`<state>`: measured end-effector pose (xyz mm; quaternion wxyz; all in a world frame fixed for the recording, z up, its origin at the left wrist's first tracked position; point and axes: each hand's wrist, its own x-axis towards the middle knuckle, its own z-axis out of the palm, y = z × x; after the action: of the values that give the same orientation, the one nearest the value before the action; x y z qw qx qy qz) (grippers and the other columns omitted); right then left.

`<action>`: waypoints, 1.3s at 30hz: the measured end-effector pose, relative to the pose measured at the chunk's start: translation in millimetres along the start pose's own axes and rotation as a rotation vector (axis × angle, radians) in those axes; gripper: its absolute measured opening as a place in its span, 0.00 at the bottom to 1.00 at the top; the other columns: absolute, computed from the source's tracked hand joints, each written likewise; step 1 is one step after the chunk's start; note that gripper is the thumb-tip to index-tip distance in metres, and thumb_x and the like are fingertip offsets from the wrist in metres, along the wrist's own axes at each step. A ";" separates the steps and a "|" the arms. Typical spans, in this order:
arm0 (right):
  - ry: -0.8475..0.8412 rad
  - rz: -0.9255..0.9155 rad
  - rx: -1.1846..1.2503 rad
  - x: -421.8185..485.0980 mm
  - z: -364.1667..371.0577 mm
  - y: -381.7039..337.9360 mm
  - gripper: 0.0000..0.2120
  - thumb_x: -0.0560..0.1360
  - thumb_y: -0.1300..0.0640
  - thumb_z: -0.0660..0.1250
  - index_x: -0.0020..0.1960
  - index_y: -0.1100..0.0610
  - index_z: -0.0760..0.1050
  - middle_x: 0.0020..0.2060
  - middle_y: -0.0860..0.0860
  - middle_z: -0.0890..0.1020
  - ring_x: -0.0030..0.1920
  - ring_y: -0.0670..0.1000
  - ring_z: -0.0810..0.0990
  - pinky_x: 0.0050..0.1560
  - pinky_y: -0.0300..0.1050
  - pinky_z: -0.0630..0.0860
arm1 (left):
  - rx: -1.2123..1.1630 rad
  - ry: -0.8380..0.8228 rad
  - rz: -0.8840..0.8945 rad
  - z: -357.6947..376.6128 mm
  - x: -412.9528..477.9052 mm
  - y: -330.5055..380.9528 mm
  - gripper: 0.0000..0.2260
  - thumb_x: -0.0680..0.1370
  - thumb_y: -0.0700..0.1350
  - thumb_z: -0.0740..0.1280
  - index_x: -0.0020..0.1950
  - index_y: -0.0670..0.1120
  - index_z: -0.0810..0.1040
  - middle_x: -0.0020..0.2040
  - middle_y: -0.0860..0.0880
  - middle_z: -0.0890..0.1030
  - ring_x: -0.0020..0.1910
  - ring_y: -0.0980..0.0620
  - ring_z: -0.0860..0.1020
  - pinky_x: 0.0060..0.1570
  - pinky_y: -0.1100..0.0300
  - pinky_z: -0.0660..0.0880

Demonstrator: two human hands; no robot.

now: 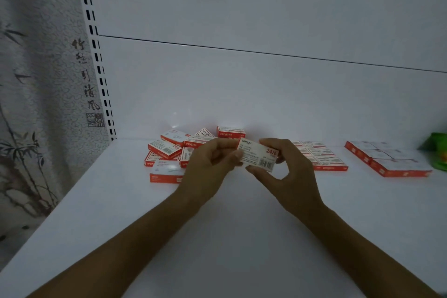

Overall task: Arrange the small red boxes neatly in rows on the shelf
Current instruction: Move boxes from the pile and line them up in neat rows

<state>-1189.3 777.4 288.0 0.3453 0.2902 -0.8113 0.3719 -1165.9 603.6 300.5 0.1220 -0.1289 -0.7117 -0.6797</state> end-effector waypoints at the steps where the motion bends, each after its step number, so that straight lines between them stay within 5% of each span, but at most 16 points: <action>1: 0.006 0.032 0.033 0.2 0.3 -1.4 0.22 0.67 0.46 0.72 0.58 0.49 0.70 0.48 0.41 0.76 0.49 0.41 0.76 0.42 0.32 0.75 | -0.054 -0.002 -0.042 -1.3 0.5 2.2 0.05 0.75 0.42 0.67 0.51 0.46 0.78 0.49 0.49 0.83 0.47 0.54 0.82 0.46 0.63 0.78; 5: -0.006 0.050 0.076 1.9 0.6 -7.6 0.20 0.67 0.47 0.72 0.56 0.47 0.70 0.47 0.34 0.74 0.48 0.41 0.77 0.40 0.33 0.77 | -0.146 -0.013 -0.108 -2.3 0.2 6.9 0.10 0.75 0.44 0.67 0.55 0.44 0.76 0.51 0.46 0.82 0.48 0.49 0.82 0.48 0.58 0.80; 10: -0.133 0.452 0.549 8.5 -5.5 -17.8 0.13 0.73 0.43 0.65 0.44 0.53 0.79 0.32 0.52 0.82 0.26 0.50 0.77 0.29 0.43 0.75 | 0.054 -0.083 -0.017 -0.8 -1.4 3.4 0.21 0.68 0.61 0.66 0.58 0.56 0.74 0.57 0.53 0.79 0.55 0.54 0.78 0.51 0.60 0.78; 17: -0.188 0.601 0.604 8.4 -5.8 -18.9 0.19 0.71 0.40 0.58 0.38 0.54 0.79 0.26 0.57 0.80 0.22 0.54 0.74 0.24 0.39 0.72 | 0.115 -0.148 -0.008 2.5 -5.5 1.2 0.06 0.74 0.48 0.66 0.50 0.53 0.77 0.46 0.55 0.82 0.43 0.56 0.82 0.45 0.63 0.79; 22: -0.211 0.595 0.612 8.1 -4.5 -17.7 0.21 0.71 0.40 0.56 0.41 0.55 0.78 0.26 0.56 0.80 0.22 0.53 0.75 0.25 0.40 0.74 | 0.085 -0.106 -0.042 2.3 -3.9 0.3 0.10 0.75 0.45 0.66 0.55 0.45 0.78 0.46 0.52 0.82 0.41 0.56 0.82 0.41 0.66 0.78; 26: -0.168 0.479 0.471 7.2 -2.6 -13.7 0.23 0.72 0.39 0.56 0.50 0.56 0.76 0.34 0.50 0.82 0.25 0.47 0.78 0.25 0.36 0.72 | 0.071 -0.069 -0.041 -1.4 -3.1 3.0 0.06 0.75 0.43 0.67 0.51 0.48 0.78 0.46 0.52 0.82 0.41 0.56 0.82 0.39 0.67 0.77; 33: -0.283 0.145 0.054 13.5 -33.4 -11.7 0.34 0.61 0.31 0.66 0.63 0.43 0.64 0.49 0.36 0.76 0.43 0.39 0.78 0.37 0.33 0.77 | 0.053 -0.083 -0.063 -0.1 -9.0 12.6 0.05 0.75 0.44 0.66 0.50 0.49 0.79 0.45 0.52 0.84 0.40 0.54 0.83 0.41 0.65 0.79; 39: -0.291 -0.107 -0.217 -2.1 -70.6 7.0 0.25 0.66 0.40 0.68 0.59 0.50 0.73 0.50 0.45 0.82 0.41 0.45 0.80 0.40 0.41 0.80 | 0.133 -0.253 -0.055 22.9 -7.3 25.1 0.09 0.71 0.50 0.67 0.48 0.48 0.79 0.44 0.55 0.84 0.42 0.53 0.83 0.46 0.60 0.80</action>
<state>-1168.9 838.5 317.8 0.2728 0.3448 -0.8715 0.2171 -1150.2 627.4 320.3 0.0208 -0.1854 -0.7682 -0.6124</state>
